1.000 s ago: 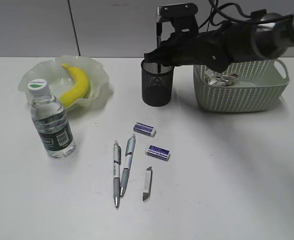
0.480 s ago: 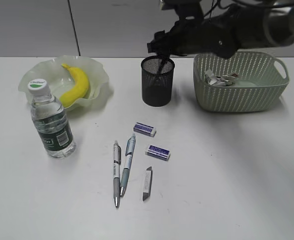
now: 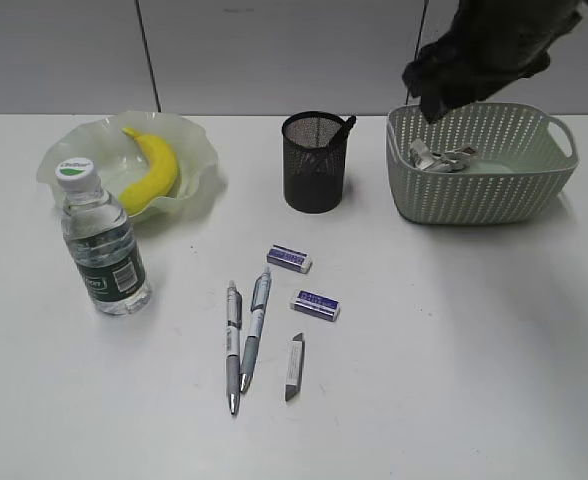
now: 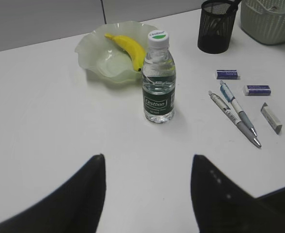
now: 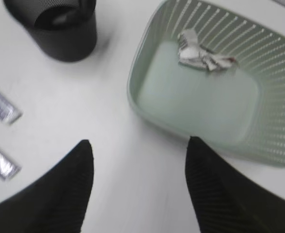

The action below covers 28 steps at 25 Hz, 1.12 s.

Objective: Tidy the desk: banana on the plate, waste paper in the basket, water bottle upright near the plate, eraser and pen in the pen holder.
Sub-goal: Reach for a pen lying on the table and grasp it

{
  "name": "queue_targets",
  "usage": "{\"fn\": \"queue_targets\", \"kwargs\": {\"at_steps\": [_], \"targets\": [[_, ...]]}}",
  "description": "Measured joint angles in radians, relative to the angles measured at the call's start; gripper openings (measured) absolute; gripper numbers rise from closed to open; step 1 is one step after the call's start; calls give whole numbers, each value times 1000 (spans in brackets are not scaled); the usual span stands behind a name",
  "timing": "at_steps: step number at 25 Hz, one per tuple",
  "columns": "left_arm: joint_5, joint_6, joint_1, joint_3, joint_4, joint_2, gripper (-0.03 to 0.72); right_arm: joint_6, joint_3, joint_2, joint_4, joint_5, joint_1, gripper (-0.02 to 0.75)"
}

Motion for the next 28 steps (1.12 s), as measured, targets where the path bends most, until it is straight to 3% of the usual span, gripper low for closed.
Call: {"fn": "queue_targets", "kwargs": {"at_steps": [8,18,28], "targets": [[0,0,0,0,0,0,419,-56,306,-383,115,134,0,472],[0,0,0,0,0,0,417,-59,755,-1009,129,250,0,469],[0,0,0,0,-1,0,415,-64,926,-1615,129,269,0,468]]}}
